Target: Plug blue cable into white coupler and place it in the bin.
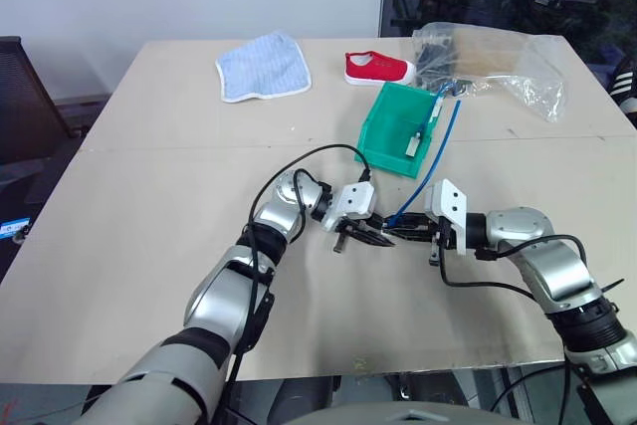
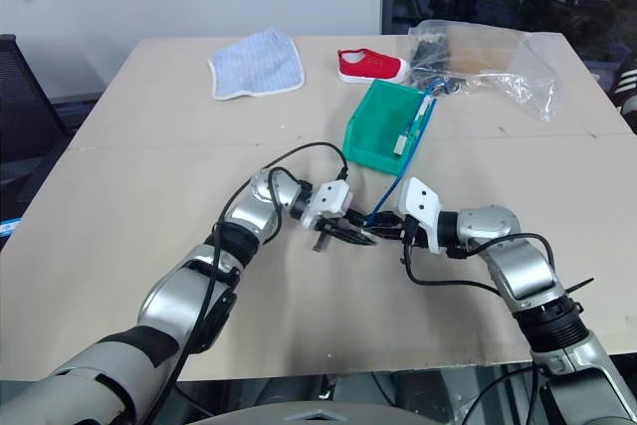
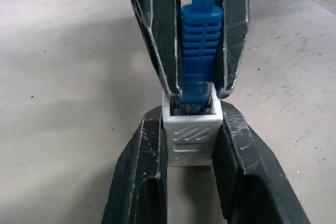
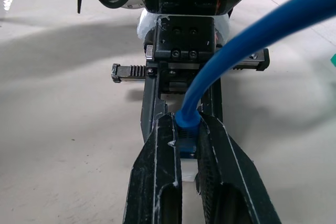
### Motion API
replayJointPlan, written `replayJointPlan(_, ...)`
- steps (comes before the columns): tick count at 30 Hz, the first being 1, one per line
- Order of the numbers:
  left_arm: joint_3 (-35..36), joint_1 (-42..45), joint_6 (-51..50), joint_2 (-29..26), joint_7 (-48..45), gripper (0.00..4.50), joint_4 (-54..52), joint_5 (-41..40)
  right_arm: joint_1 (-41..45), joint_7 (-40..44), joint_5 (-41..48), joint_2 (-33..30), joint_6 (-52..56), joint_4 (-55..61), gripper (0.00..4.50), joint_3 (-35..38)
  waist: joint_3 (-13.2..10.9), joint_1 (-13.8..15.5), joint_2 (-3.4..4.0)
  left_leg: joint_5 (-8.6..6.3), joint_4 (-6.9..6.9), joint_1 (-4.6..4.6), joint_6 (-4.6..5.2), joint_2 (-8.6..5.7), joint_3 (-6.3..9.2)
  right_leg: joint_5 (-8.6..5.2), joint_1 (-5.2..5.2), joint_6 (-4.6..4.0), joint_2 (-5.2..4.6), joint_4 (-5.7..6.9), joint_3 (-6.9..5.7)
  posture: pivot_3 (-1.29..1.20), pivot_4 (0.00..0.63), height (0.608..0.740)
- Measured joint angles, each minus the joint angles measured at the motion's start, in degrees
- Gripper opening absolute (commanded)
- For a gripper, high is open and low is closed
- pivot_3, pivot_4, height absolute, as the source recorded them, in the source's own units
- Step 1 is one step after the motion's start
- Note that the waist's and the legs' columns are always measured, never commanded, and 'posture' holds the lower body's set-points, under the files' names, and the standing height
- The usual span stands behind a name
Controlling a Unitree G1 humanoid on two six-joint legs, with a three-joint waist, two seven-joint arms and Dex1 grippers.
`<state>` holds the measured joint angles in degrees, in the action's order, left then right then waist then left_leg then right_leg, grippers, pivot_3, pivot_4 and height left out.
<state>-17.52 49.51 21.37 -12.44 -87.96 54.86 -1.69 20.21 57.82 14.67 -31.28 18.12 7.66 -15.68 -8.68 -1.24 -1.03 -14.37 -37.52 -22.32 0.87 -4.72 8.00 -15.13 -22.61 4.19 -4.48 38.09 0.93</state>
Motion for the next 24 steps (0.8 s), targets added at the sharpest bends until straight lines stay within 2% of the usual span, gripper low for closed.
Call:
replayJointPlan(7, 0.29, -0.07, -1.14, -0.64, 0.35, 0.56, 0.01, 0.61, 0.59, -0.74, -1.72, 0.82, 1.14, -0.32, 0.0, -1.33, 0.19, -0.75, -0.04, -0.15, 0.13, 0.61, 0.25, 0.06, 0.05, -0.02, 0.59, 0.0, 0.1, -0.03, 0.0, 0.0, 0.15, 0.74)
replayJointPlan(10, 0.92, -0.26, -1.69, -0.79, 0.06, 0.56, 0.01, 0.5, -1.05, -0.92, 2.04, 5.11, 1.48, -2.0, 0.0, 2.05, 0.19, -1.08, -0.04, -0.15, 0.12, 0.58, 0.25, 0.08, 0.09, -0.01, 0.56, -0.02, 0.12, -0.01, 0.02, 0.0, 0.15, 0.74)
replayJointPlan(15, 1.41, -0.27, -2.34, -0.96, -0.34, 0.56, -0.12, 0.36, -1.17, -0.85, 6.22, 7.45, 4.81, -3.22, 0.0, 4.99, 0.15, -1.11, -0.02, -0.15, 0.11, 0.42, 0.24, 0.07, 0.09, 0.0, 0.37, -0.03, 0.11, 0.03, 0.04, 0.0, 0.15, 0.74)
replayJointPlan(16, 1.74, -0.38, -3.8, -0.97, -0.41, 1.59, -0.75, 0.12, -0.62, -0.68, 6.56, 7.37, 5.75, -3.26, 0.0, 5.2, 0.14, -1.06, -0.01, -0.14, 0.11, 0.28, 0.23, 0.04, 0.09, 0.0, 0.23, -0.03, 0.09, 0.03, 0.05, 0.0, 0.15, 0.74)
replayJointPlan(17, 1.7, -0.74, -6.01, -1.06, -0.64, 1.94, -2.03, -0.17, 0.36, -0.57, 7.04, 7.19, 5.95, -3.25, 0.0, 5.34, 0.14, -1.12, -0.01, -0.14, 0.1, 0.16, 0.23, 0.02, 0.07, 0.0, 0.12, -0.03, 0.05, 0.04, 0.06, 0.0, 0.15, 0.74)
replayJointPlan(18, 1.61, -1.49, -8.7, -0.69, -1.17, 2.57, -3.3, -0.41, 2.18, -0.49, 7.6, 7.54, 6.03, -2.92, 0.0, 5.38, 0.13, -1.16, 0.0, -0.12, 0.1, 0.12, 0.2, 0.02, 0.03, 0.01, 0.05, -0.02, 0.05, 0.04, 0.11, 0.0, 0.15, 0.74)
replayJointPlan(19, 1.42, -1.76, -9.6, -0.28, -1.38, 2.76, -4.04, -0.6, 2.91, -0.48, 7.72, 7.5, 6.09, -2.73, 0.0, 5.38, 0.13, -1.09, 0.0, -0.06, 0.1, 0.09, 0.09, 0.01, 0.05, 0.0, 0.04, -0.02, 0.03, 0.02, 0.07, 0.0, 0.15, 0.74)
replayJointPlan(20, 1.19, -2.19, -10.79, -0.08, -1.58, 3.31, -5.3, -0.75, 3.8, -0.52, 7.78, 7.46, 6.25, -2.3, 0.0, 5.39, 0.13, -1.04, -0.01, -0.01, 0.1, 0.03, 0.0, 0.01, 0.08, 0.0, 0.01, -0.02, 0.03, -0.01, 0.03, 0.0, 0.15, 0.74)
replayJointPlan(23, 3.21, -5.4, -14.93, -1.56, 1.5, 4.36, -13.06, -2.52, 4.34, -0.78, 9.69, 7.19, 8.62, -2.35, 0.0, 6.64, 0.13, -1.03, 0.0, 0.01, 0.08, -0.28, -0.02, 0.02, 0.1, 0.01, -0.29, -0.02, 0.0, 0.0, 0.05, 0.0, 0.15, 0.74)
replayJointPlan(24, 3.72, -5.82, -15.88, -2.04, 2.08, 4.36, -14.52, -2.99, 4.38, -0.79, 10.03, 6.86, 9.13, -2.53, 0.0, 7.1, 0.13, -1.02, 0.0, 0.01, 0.06, -0.37, -0.02, 0.02, 0.1, 0.01, -0.39, -0.02, -0.01, 0.01, 0.05, 0.0, 0.15, 0.74)
